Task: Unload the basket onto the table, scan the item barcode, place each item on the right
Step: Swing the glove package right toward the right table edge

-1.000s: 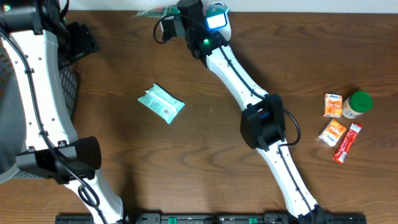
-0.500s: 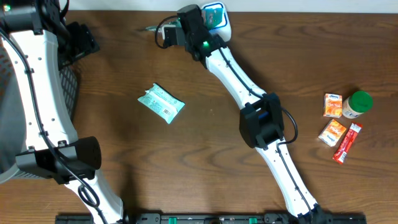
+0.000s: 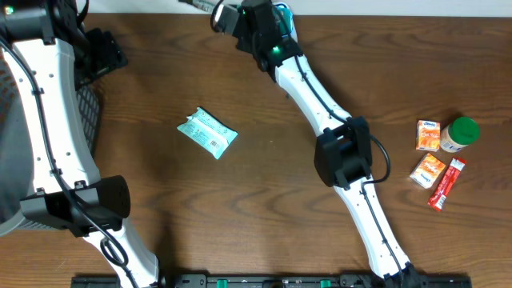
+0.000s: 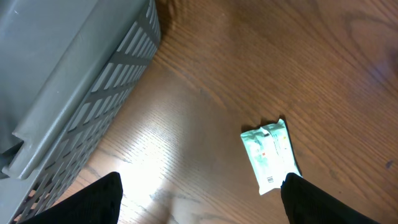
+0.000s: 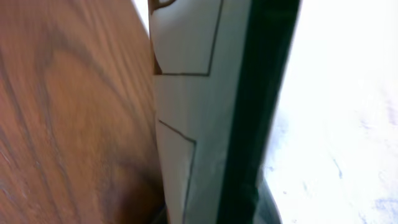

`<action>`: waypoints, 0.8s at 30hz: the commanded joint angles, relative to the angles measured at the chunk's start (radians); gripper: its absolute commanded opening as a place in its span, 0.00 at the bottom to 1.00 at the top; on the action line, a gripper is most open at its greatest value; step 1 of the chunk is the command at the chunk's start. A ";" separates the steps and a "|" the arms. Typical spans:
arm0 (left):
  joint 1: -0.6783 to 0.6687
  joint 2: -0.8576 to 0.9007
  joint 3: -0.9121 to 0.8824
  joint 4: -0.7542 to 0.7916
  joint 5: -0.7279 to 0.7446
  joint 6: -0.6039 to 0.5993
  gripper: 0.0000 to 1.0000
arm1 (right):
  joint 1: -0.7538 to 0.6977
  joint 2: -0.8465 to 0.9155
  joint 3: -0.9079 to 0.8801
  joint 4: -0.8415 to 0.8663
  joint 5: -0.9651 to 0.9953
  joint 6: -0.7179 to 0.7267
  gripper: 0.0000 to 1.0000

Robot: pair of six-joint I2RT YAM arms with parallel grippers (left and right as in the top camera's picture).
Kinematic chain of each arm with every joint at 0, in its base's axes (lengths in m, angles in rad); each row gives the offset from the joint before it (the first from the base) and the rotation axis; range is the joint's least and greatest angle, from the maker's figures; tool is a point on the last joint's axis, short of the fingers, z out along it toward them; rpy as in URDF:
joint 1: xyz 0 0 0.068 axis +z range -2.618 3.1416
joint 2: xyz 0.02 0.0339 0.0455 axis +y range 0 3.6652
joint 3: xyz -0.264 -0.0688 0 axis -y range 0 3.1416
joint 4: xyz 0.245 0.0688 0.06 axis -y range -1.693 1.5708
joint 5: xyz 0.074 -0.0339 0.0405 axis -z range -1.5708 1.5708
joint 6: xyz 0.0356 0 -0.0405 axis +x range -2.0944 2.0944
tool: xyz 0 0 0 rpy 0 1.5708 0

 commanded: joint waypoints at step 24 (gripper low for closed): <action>0.004 0.007 0.004 -0.056 -0.013 0.014 0.82 | -0.443 -0.437 0.010 -1.136 -0.279 0.760 0.01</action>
